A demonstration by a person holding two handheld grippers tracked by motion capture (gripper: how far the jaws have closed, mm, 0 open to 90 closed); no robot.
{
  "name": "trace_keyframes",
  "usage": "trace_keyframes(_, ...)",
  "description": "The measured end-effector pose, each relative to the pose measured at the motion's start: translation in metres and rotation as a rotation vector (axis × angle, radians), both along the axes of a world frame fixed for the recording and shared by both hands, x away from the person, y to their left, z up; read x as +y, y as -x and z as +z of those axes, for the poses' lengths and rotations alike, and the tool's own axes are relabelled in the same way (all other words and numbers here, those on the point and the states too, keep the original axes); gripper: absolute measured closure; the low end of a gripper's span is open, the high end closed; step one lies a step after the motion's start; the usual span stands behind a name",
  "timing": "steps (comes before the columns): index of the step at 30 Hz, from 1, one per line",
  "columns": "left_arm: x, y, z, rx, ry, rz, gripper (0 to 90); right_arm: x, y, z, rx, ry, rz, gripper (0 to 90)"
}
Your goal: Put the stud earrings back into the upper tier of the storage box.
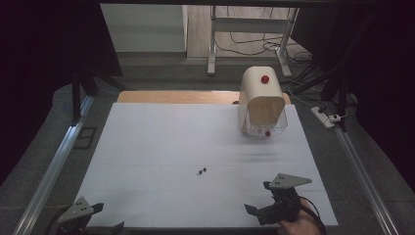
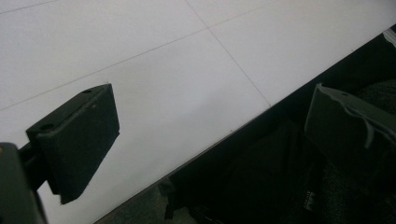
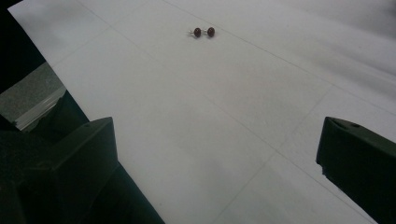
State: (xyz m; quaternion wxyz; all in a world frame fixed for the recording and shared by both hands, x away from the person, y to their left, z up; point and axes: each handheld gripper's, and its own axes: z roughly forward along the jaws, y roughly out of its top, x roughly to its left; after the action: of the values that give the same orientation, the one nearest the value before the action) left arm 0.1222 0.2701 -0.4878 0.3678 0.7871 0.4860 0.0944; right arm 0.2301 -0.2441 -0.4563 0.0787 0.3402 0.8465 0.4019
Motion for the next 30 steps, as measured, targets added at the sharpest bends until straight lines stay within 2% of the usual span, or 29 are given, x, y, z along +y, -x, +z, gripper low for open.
trace_keyframes(6,0.0,0.0,0.0,0.0,0.0,0.0,3.8,0.011,-0.004,-0.006,0.007,0.018,0.034,0.0)
trace_keyframes(17,0.0,0.0,0.0,0.0,0.0,-0.001,3.8,0.031,-0.011,-0.011,-0.006,0.043,0.071,0.0)
trace_keyframes(30,0.0,0.0,0.0,0.001,0.001,-0.003,3.8,0.053,-0.026,-0.019,0.003,0.083,0.113,0.0)
